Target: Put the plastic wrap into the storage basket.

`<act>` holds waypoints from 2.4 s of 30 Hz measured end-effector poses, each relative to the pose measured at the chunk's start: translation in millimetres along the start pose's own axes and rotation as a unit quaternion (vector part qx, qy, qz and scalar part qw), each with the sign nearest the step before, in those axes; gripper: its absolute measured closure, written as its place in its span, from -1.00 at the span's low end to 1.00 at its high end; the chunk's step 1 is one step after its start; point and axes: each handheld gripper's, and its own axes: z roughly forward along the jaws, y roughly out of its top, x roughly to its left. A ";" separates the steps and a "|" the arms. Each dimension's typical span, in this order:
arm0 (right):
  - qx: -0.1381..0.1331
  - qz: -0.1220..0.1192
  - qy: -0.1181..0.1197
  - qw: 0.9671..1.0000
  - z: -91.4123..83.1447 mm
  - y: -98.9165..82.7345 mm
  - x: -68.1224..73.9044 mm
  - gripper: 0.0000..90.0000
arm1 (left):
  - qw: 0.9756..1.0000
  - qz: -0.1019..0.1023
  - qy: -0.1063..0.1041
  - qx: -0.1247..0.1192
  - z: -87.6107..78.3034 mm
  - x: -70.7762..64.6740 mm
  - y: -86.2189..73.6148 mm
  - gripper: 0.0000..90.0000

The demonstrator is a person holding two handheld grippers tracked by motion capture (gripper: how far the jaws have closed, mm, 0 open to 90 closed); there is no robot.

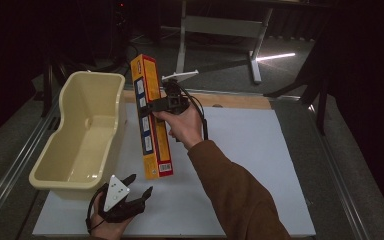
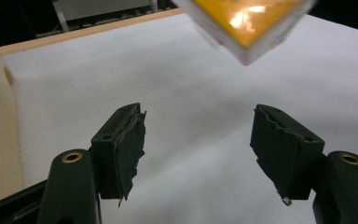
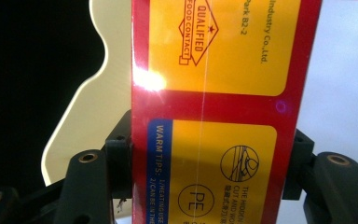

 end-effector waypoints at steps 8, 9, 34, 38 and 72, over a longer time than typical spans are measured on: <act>-0.022 0.018 0.016 0.999 2.8 6.1 4.4 -0.12 | 1.000 -0.002 -0.003 0.000 0.7 -0.3 -0.5 -0.24; -0.029 0.026 0.020 0.999 3.7 6.8 5.4 -0.12 | 1.000 -0.004 -0.003 -0.002 0.2 -0.2 -0.6 -0.24; -0.057 0.049 0.060 0.995 32.9 22.8 40.1 -0.12 | 1.000 0.010 0.011 -0.006 -1.5 -1.9 -0.5 -0.23; -0.058 0.051 0.071 0.994 40.4 24.1 47.0 -0.12 | 1.000 0.013 0.011 -0.008 -2.4 -1.7 0.0 -0.23; -0.055 0.090 0.124 0.987 74.8 15.0 73.0 -0.12 | 1.000 0.017 0.011 -0.012 -2.1 -3.5 -0.1 -0.23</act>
